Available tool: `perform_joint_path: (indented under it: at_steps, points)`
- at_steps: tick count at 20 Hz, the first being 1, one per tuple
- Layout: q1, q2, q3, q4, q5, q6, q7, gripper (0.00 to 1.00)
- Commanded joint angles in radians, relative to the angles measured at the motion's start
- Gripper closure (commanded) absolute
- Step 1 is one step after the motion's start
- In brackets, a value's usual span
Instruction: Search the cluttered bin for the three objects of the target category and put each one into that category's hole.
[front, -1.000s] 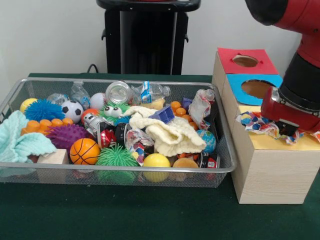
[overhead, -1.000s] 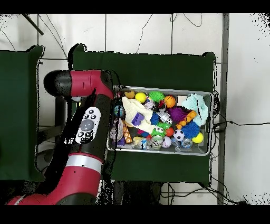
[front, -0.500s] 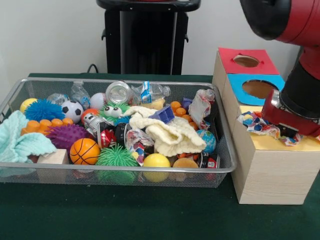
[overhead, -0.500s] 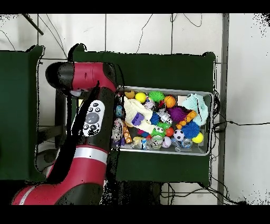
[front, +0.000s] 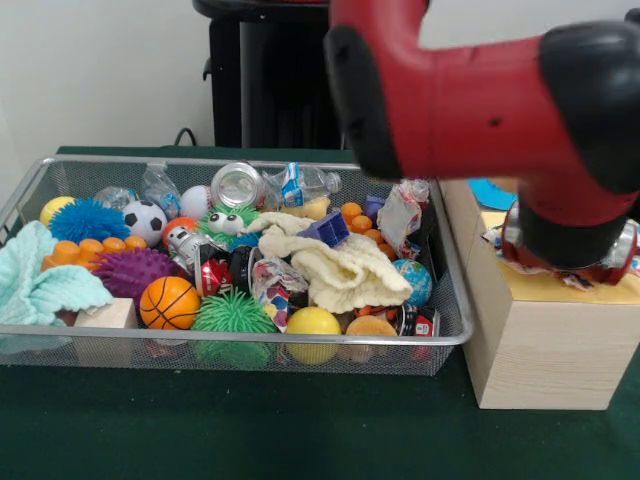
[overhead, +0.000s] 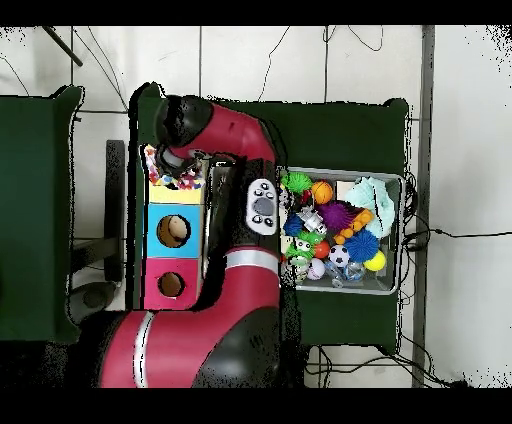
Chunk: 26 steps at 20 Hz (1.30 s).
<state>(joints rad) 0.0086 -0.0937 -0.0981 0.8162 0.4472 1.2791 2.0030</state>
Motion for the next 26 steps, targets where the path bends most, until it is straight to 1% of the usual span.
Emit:
perform_joint_path:
  at_steps: [1,3,5,6,7,8,9,11,13,14,16,17,18,19,20,21,23,25,26]
  points:
    - [-0.155,0.243,0.431,0.105,0.072,-0.441,-0.467,1.00]
    - [-0.189,0.269,0.505,0.122,0.078,-0.539,-0.532,1.00]
    - [-0.220,0.288,0.571,0.140,0.064,-0.637,-0.587,1.00]
    - [-0.247,0.291,0.620,0.164,0.034,-0.730,-0.624,1.00]
    - [-0.277,0.294,0.671,0.193,-0.012,-0.830,-0.643,1.00]
    - [-0.304,0.288,0.705,0.224,-0.082,-0.928,-0.635,1.00]
    - [-0.326,0.278,0.727,0.257,-0.160,-1.016,-0.601,1.00]
    - [-0.312,0.221,0.670,0.289,-0.312,-1.121,-0.438,1.00]
    - [-0.239,0.146,0.535,0.286,-0.427,-1.177,-0.205,1.00]
    - [-0.203,0.114,0.474,0.288,-0.477,-1.223,-0.098,1.00]
    - [-0.121,0.069,0.339,0.282,-0.536,-1.306,0.089,1.00]
    - [-0.069,0.057,0.255,0.275,-0.550,-1.361,0.177,1.00]
    - [-0.024,0.053,0.178,0.266,-0.544,-1.409,0.240,1.00]
    - [0.027,0.059,0.093,0.261,-0.524,-1.468,0.295,1.00]
    - [0.062,0.065,0.030,0.255,-0.501,-1.500,0.327,1.00]
    - [0.079,0.071,0.003,0.253,-0.492,-1.507,0.345,1.00]
    - [0.076,0.071,0.013,0.256,-0.493,-1.488,0.350,1.00]
    - [0.061,0.068,0.044,0.257,-0.499,-1.438,0.346,1.00]
    - [0.045,0.062,0.075,0.260,-0.504,-1.397,0.340,1.00]
